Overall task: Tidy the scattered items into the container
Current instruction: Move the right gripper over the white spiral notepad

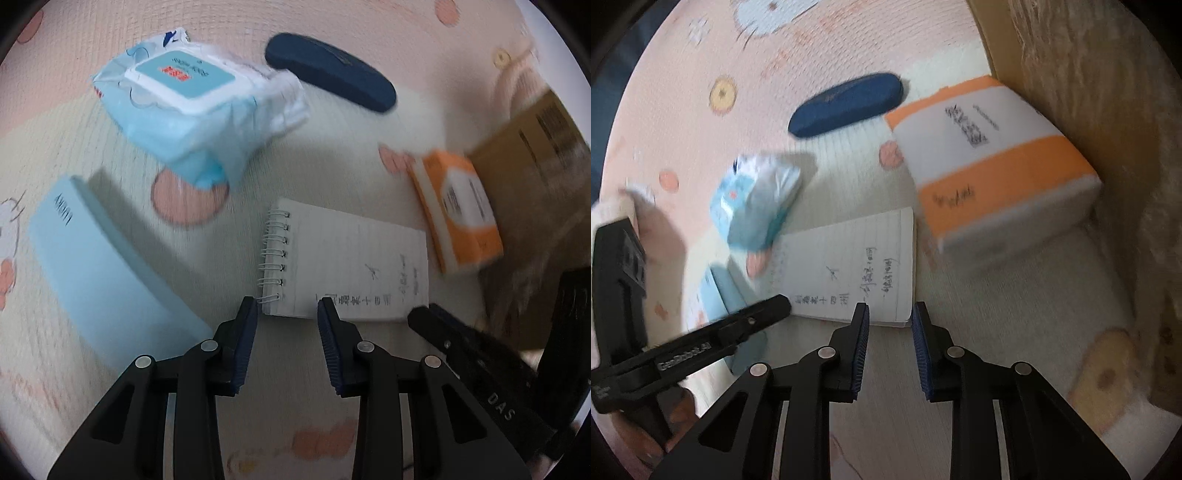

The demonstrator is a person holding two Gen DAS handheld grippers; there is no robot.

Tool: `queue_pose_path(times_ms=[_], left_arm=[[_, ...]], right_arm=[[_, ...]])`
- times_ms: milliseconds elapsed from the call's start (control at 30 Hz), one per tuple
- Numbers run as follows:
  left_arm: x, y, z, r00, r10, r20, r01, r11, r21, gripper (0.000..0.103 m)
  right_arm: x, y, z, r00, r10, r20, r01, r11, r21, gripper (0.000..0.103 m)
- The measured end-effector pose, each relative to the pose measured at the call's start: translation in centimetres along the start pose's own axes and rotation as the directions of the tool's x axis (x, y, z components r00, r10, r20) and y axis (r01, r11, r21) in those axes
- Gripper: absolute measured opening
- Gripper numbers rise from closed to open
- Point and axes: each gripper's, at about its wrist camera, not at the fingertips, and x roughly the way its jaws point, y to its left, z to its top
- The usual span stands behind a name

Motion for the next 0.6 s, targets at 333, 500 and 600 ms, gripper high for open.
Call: queue_pose_path(times_ms=[333,500,600], left_arm=[[-1.0,-0.6,-2.8,0.999,0.005,-0.044,-0.004,1.0,0.031,0.037],[-1.4,-1.4,-1.9,0.999,0.039,0.007,-0.04,0.999,0.024,0.046],[-0.8,-1.3,-1.5,0.999,0.042,-0.005,-0.042,0.999,0.021,0.047]], right_arm=[[-1.6,-0.6,-0.8,1.0,0.004,-0.023,-0.005,1.0,-0.022,0.021],[-1.4,-0.5,-0.6,1.0,-0.008,-0.022,0.008,1.0,-0.029,0.023],[-1.3,0.0,-0.3,1.0,-0.02,-0.021,0.018,0.998,-0.063,0.026]])
